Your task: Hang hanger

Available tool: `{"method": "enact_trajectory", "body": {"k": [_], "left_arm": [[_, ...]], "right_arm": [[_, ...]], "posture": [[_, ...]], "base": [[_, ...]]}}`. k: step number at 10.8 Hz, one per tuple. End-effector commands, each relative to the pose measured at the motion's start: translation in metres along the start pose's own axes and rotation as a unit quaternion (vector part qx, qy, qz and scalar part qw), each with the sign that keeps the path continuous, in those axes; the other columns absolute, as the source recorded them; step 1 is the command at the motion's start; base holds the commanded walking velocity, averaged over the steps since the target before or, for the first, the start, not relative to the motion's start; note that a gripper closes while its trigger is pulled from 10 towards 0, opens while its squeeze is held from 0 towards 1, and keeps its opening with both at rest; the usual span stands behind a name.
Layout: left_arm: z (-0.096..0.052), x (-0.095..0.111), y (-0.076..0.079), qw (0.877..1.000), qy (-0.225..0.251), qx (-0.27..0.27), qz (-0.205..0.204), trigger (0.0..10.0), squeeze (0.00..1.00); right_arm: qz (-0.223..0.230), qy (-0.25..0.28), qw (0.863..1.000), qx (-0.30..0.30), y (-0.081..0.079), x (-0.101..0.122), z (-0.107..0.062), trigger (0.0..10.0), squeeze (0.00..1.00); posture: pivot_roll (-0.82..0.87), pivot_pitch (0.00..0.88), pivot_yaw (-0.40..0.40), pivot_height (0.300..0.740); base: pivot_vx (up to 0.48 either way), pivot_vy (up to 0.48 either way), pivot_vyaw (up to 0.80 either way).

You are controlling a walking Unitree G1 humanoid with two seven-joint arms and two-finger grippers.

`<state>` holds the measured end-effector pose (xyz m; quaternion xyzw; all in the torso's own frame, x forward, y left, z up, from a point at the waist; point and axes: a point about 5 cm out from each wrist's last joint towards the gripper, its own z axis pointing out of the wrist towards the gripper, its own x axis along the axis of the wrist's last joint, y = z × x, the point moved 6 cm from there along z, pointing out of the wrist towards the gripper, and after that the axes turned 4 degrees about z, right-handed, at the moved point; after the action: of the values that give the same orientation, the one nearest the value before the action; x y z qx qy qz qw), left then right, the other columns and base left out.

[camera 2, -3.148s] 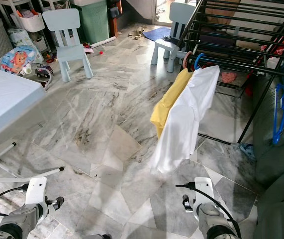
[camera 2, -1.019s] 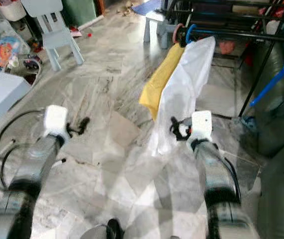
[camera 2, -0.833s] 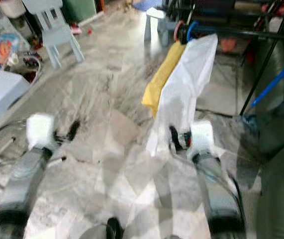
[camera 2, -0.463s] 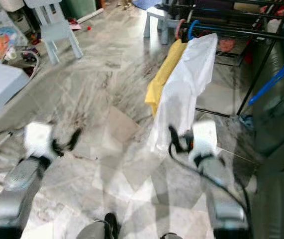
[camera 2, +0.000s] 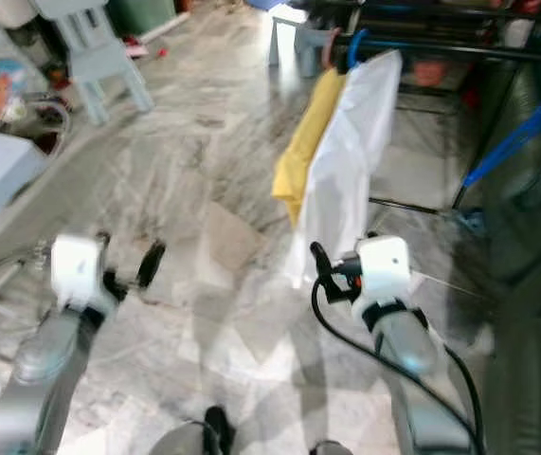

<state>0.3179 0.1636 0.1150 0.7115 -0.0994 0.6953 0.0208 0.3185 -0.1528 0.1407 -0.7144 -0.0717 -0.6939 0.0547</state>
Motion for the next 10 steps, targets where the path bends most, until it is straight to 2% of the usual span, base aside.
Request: {"method": "enact_trajectory", "body": {"k": [1, 3, 5, 6, 8, 10], "left_arm": [[-0.007, -0.003, -0.002, 1.000, -0.007, 0.005, 0.009, 10.0, 0.00], [-0.012, -0.007, 0.003, 1.000, -0.017, 0.006, 0.013, 10.0, 0.00], [-0.011, -0.004, 0.003, 1.000, -0.012, 0.018, 0.008, 10.0, 0.00], [-0.010, 0.002, 0.006, 1.000, -0.004, 0.015, 0.011, 10.0, 0.00], [-0.010, 0.010, 0.005, 1.000, 0.007, 0.015, 0.021, 10.0, 0.00], [-0.012, 0.010, 0.003, 1.000, 0.003, 0.019, 0.022, 10.0, 0.00]], "right_arm": [[0.013, -0.001, 1.000, -0.009, -0.004, 0.002, -0.007, 10.0, 0.00], [0.010, -0.029, 1.000, -0.003, -0.008, -0.013, -0.024, 10.0, 0.00], [-0.001, -0.027, 0.999, 0.023, -0.013, -0.007, -0.023, 10.0, 0.00], [-0.005, -0.022, 0.999, 0.023, -0.010, 0.000, -0.020, 10.0, 0.00], [0.003, -0.023, 1.000, 0.016, -0.012, -0.001, -0.022, 10.0, 0.00], [0.010, -0.027, 0.999, 0.021, -0.018, -0.002, -0.022, 10.0, 0.00]], "posture": [[-0.13, 0.222, 0.086, 0.740], [-0.14, 0.245, 0.073, 0.740], [-0.15, 0.250, 0.060, 0.740], [-0.15, 0.260, 0.062, 0.740], [-0.14, 0.272, 0.062, 0.740], [-0.13, 0.278, 0.064, 0.740]], "base": [[0.000, 0.000, 0.00], [0.000, 0.000, 0.00], [0.000, 0.000, 0.00], [0.000, 0.000, 0.00], [0.000, 0.000, 0.00], [0.000, 0.000, 0.00]]}}
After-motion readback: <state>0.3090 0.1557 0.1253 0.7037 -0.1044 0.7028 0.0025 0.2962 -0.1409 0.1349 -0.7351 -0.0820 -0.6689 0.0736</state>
